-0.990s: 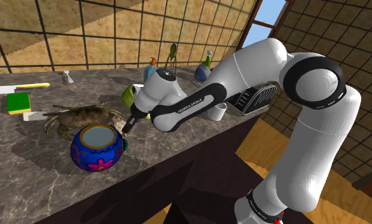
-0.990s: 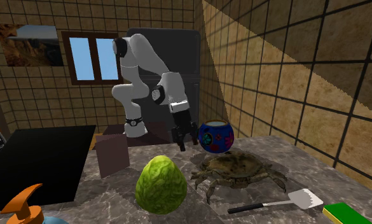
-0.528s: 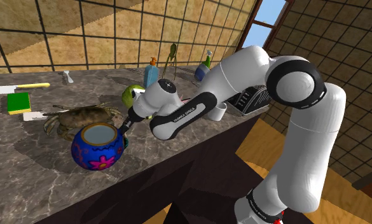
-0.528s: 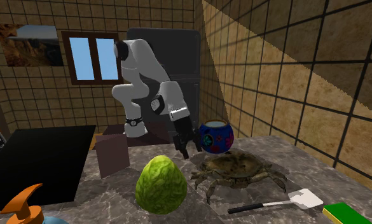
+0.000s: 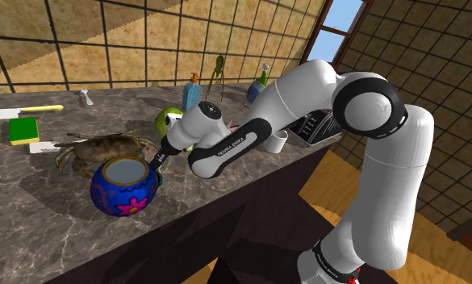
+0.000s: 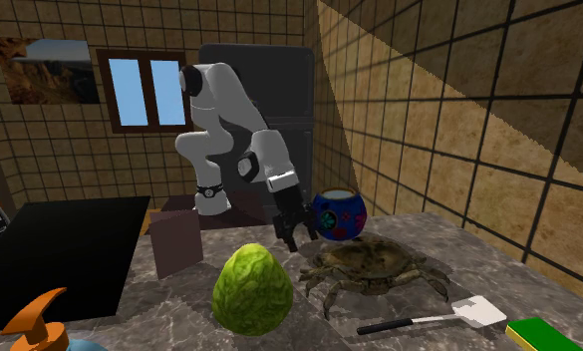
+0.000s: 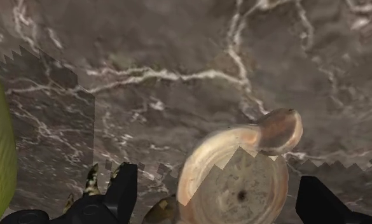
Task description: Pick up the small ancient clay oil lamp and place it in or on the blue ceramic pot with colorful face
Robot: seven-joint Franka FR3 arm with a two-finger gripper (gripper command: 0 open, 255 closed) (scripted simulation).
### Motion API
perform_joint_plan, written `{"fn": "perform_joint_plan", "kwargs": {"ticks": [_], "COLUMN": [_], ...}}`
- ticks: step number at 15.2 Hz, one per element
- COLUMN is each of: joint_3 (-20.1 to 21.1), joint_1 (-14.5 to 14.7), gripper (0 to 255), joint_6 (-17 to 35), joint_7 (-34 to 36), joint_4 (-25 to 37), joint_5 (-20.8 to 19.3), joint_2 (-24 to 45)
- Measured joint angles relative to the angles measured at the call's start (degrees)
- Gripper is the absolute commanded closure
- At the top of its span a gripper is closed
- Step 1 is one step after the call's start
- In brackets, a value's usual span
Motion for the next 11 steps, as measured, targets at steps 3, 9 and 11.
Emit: {"fn": "perform_joint_plan", "kwargs": {"ticks": [3, 9, 11], "joint_3": [0.48, 0.72, 0.57], "joint_1": [0.04, -0.22, -0.02], "gripper": [255, 255, 255], "joint_6": [-0.34, -0.48, -0.46], "joint_7": [-0.17, -0.38, -0.19], "joint_4": [0.18, 0.36, 0.18], "joint_5": [0.05, 0.15, 0.13], "joint_2": [0.01, 0.06, -0.12]}}
